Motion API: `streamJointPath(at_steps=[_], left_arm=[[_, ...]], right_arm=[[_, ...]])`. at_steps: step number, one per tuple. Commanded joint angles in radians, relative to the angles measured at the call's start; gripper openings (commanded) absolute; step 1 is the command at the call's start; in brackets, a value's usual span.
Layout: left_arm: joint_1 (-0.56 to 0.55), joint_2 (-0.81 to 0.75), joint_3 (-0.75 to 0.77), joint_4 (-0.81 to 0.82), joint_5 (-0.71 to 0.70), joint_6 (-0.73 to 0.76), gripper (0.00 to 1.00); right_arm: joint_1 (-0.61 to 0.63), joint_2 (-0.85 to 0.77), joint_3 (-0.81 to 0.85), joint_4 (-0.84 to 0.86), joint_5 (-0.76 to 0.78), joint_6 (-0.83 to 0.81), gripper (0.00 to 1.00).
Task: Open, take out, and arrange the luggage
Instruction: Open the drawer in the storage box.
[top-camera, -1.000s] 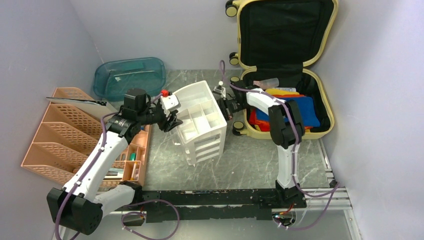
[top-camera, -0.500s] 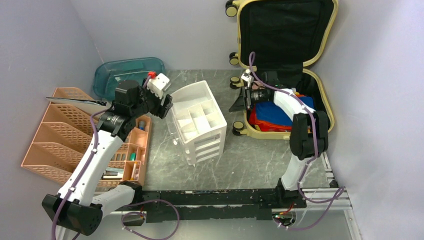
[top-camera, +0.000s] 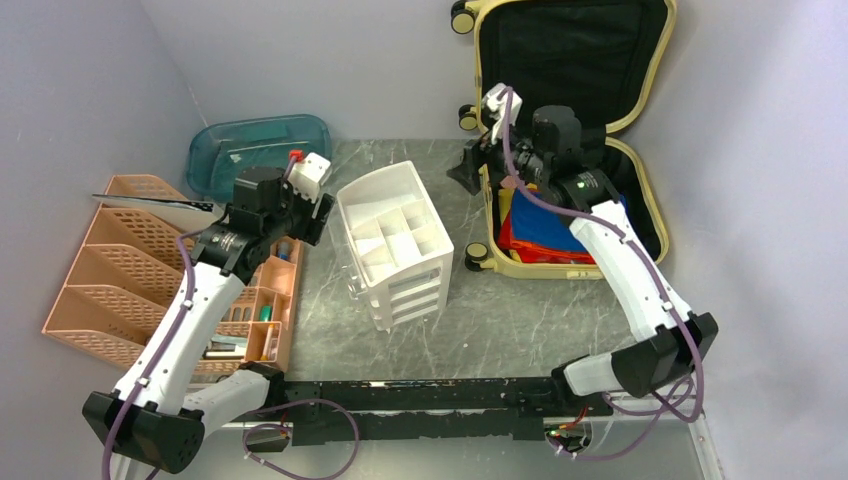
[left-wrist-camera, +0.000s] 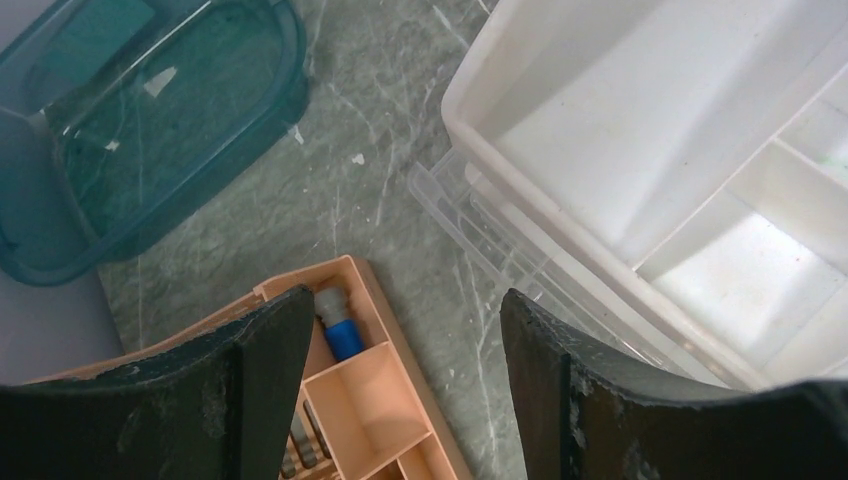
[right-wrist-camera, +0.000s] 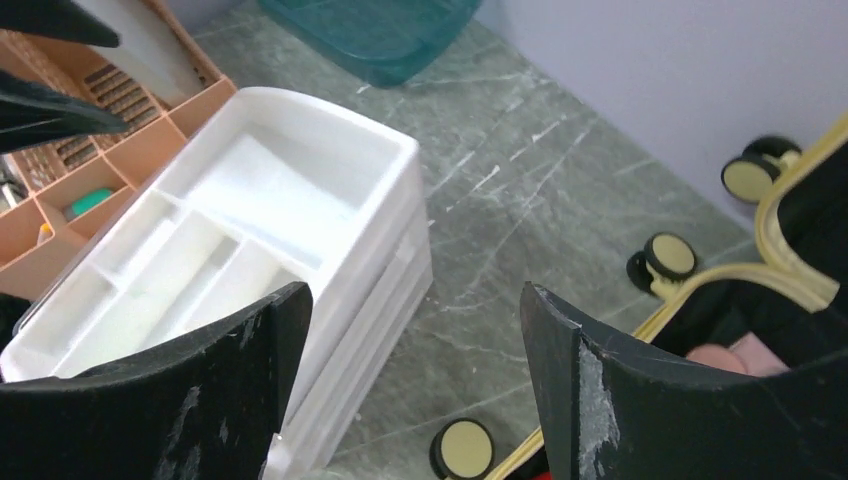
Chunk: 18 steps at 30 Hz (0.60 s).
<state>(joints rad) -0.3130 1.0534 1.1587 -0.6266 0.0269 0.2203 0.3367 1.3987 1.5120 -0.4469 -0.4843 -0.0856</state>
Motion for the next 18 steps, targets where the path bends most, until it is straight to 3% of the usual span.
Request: streamJointPath(at_steps=[1,8,18], left_arm=[[-0.001,-0.010,-0.008,-0.020,0.002,-0.033,0.73],[-0.001,0.019,-0.014,-0.029,0.022,-0.056,0.73],[-0.001,0.089,-0.004,-0.042,0.084,-0.074,0.74]], right_arm=[[0.089,-0.023,0.009,0.024,0.124,-0.095,0.81],[0.203,-0.034,-0.076,0.054,0.178,-0.197,0.81],[0.243,-0.029,-0.099,0.065,0.225,-0.222,0.81]])
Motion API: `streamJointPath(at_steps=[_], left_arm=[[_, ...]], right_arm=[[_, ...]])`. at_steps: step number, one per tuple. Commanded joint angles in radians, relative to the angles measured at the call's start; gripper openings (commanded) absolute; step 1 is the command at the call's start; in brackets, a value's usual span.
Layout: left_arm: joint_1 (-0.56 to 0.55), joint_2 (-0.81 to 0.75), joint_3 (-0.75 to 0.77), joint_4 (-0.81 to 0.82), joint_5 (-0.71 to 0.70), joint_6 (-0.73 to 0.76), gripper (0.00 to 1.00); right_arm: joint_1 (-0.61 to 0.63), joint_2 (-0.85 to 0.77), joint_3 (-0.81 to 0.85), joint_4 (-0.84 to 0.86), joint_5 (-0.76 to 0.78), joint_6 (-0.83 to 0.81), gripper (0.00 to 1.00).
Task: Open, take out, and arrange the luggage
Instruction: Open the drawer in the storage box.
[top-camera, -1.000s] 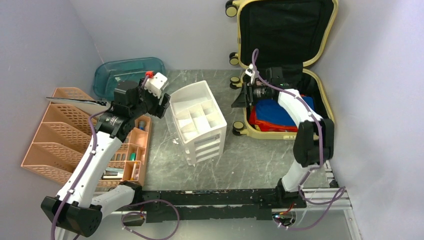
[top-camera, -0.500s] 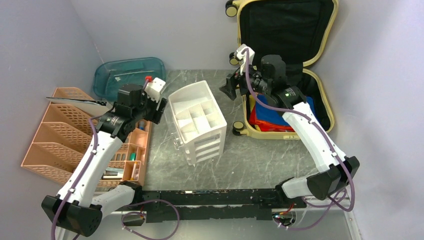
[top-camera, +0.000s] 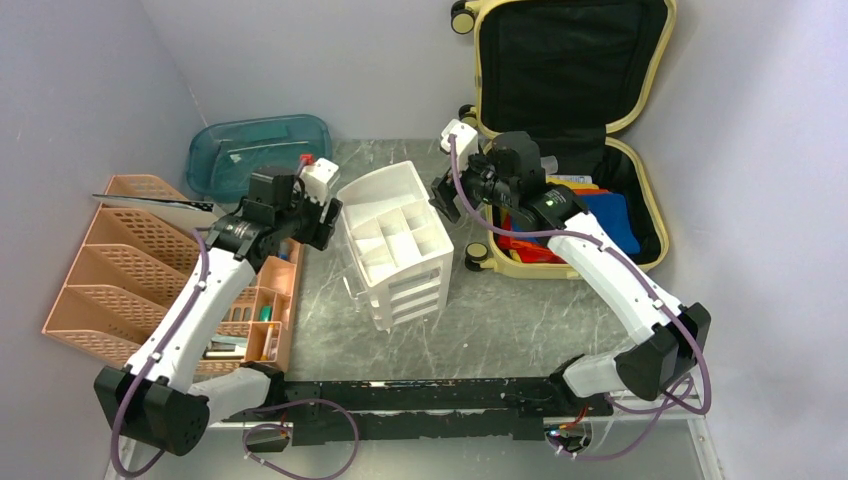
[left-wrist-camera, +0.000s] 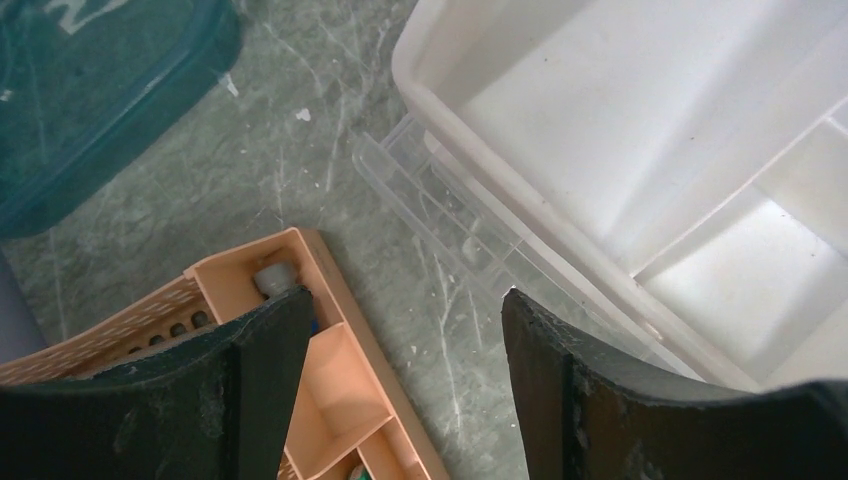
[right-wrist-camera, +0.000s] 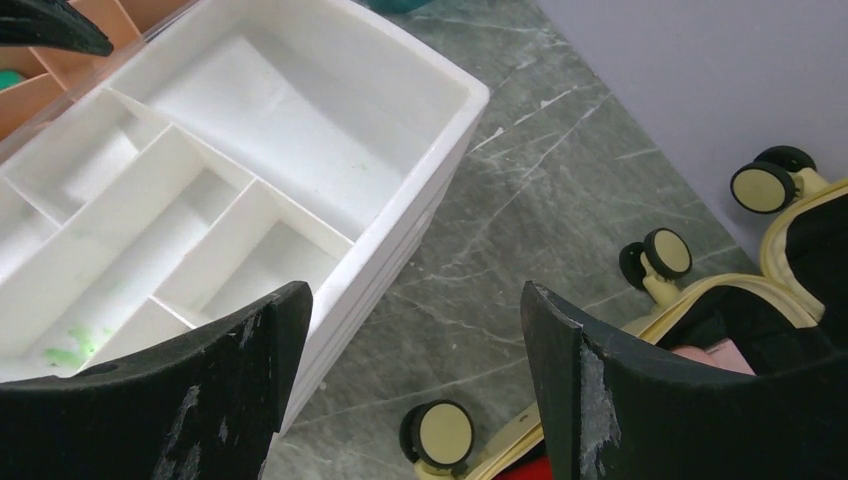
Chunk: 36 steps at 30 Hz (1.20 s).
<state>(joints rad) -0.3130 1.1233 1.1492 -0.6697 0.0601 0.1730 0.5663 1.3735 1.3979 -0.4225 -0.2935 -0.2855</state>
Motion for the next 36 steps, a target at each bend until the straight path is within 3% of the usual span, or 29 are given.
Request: streamJointPath(at_steps=[1,22,36], left_arm=[[-0.001,0.027,0.005,0.002,0.052,-0.029,0.74],[-0.003,0.079,-0.020,-0.025,-0.059,0.008,0.68],[-0.002,0.061,0.001,-0.001,-0.112,0.003,0.40]], right_arm=[[0.021,0.003,0.018,0.036,0.046,-0.023,0.81],[0.122,0.125,0.050,-0.023,0.313,-0.019,0.81],[0.123,0.139,0.071,-0.067,0.314,-0.020,0.77]])
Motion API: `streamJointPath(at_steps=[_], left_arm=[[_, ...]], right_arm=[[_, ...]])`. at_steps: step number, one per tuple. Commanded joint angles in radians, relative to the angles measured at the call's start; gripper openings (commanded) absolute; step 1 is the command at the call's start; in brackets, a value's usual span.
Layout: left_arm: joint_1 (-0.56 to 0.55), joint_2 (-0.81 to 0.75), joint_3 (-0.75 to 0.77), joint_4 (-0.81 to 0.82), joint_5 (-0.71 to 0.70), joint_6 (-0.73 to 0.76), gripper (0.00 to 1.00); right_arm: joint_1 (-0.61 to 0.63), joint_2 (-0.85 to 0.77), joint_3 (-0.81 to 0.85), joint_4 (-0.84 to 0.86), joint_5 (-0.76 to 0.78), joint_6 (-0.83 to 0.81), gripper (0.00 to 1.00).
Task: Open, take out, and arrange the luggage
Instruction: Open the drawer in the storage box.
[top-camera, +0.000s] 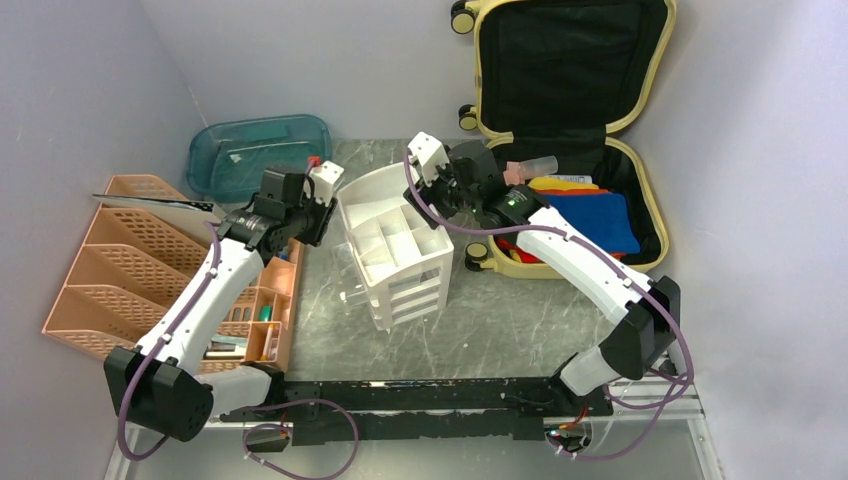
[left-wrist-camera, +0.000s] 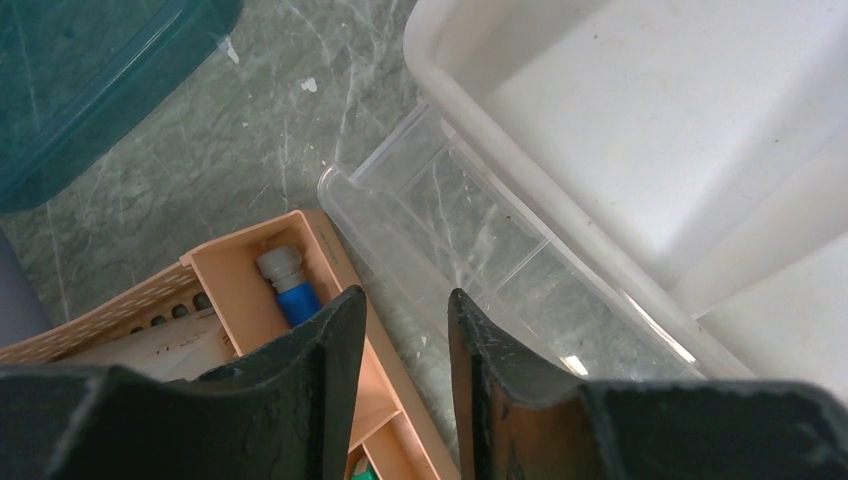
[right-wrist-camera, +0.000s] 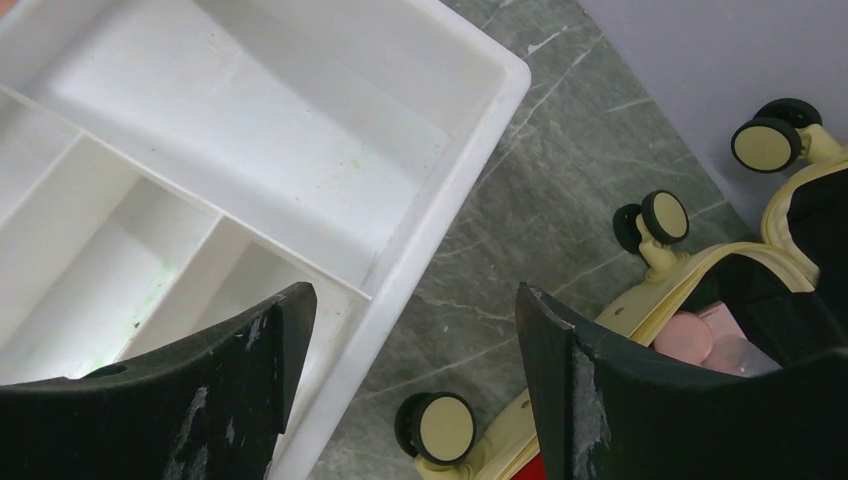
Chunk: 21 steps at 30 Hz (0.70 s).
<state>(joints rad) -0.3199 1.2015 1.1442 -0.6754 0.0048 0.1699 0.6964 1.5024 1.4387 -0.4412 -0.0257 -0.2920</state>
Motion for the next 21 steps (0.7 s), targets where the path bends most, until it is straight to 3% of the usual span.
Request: streamJointPath(at_steps=[1,6,12,16,21], left_arm=[[0.004,-0.020,0.006,0.005,-0.062,0.006,0.39],[0.004,-0.041,0.012,-0.006,-0.067,0.010,0.33],[0.005,-0.082,0.015,-0.008,-0.092,0.022,0.33],[0.004,-0.085,0.006,-0.009,-0.076,0.020,0.45],[0.005,-0.108,0.026,-0.007,-0.062,0.020,0.58]], right_arm=[[-0.007,0.010,0.030,-0.045,0.049,-0.013,0.76],[-0.007,0.009,0.041,-0.034,0.069,-0.006,0.76],[-0.007,0.003,0.056,-0.031,0.074,-0.003,0.76],[-0.011,-0.012,0.077,-0.054,0.018,-0.003,0.81],[-0.060,-0.059,0.171,-0.167,-0.284,0.002,0.98]])
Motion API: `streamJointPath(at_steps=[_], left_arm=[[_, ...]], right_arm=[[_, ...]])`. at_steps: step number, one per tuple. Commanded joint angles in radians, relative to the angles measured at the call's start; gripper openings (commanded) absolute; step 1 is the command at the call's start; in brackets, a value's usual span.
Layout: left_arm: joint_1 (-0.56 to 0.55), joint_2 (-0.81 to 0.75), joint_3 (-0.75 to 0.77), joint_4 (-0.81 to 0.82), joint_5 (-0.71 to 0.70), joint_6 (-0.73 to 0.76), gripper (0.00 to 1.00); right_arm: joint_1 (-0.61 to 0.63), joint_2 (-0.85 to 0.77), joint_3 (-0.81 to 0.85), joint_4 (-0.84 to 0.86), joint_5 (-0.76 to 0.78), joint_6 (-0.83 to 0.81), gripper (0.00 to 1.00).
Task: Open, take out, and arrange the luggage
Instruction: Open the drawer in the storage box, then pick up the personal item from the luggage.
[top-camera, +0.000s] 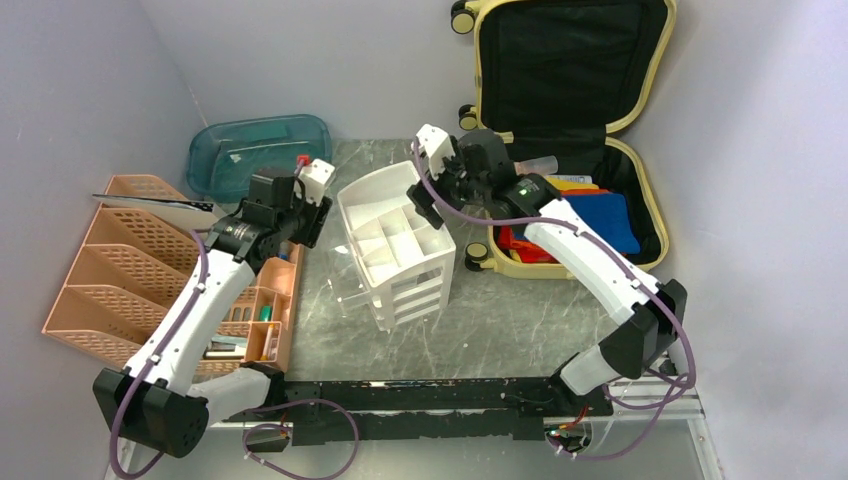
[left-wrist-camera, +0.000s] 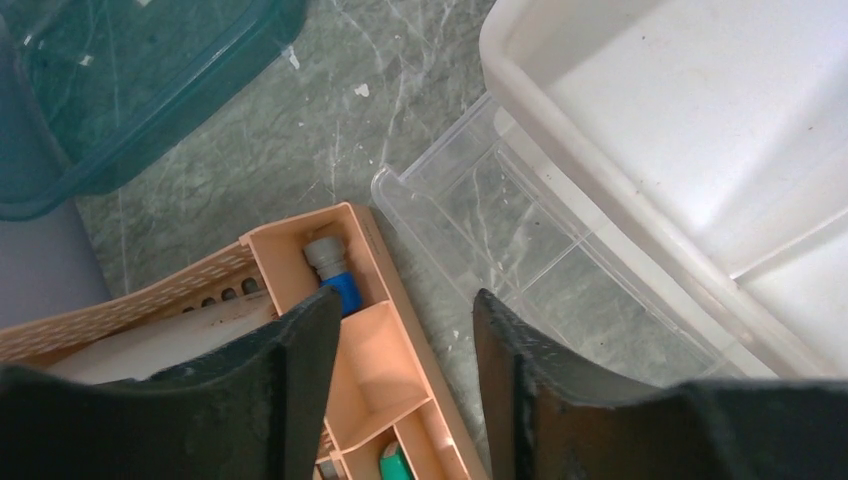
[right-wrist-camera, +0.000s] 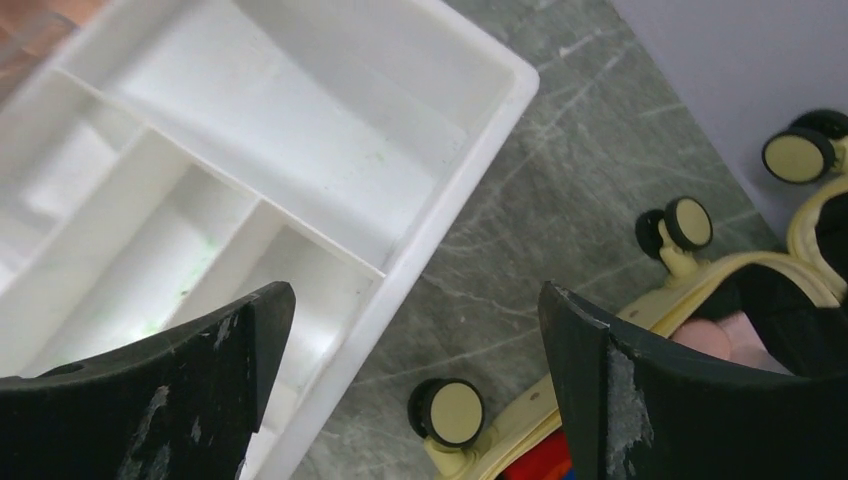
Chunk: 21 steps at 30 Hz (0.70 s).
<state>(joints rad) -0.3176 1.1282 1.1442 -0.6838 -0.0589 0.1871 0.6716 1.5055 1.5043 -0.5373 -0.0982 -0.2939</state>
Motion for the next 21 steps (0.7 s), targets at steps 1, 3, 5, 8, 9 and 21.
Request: streamJointPath(at_steps=[1,3,5,8,9,21], left_arm=[[0.003,-0.042,0.042,-0.002,0.004,0.008,0.61],[0.003,-0.067,0.072,0.002,0.016,0.017,0.67],[0.003,-0.101,0.080,0.038,0.032,0.033,0.74],[0.002,-0.130,0.089,0.068,0.049,0.051,0.82],[0.002,-0.130,0.094,0.071,0.050,0.057,0.85],[0.002,-0.132,0.108,0.101,0.317,0.089,0.96]], right_arm=[[-0.050,-0.083,0.119,-0.082,-0.250,0.005,1.00],[-0.099,-0.113,0.138,-0.087,-0.323,0.019,1.00],[-0.182,-0.157,0.141,-0.074,-0.421,0.044,1.00],[-0.325,-0.217,0.091,0.000,-0.556,0.101,1.00],[-0.359,-0.234,0.059,0.031,-0.566,0.115,1.00],[-0.581,-0.089,-0.236,0.350,-0.689,0.416,0.83]])
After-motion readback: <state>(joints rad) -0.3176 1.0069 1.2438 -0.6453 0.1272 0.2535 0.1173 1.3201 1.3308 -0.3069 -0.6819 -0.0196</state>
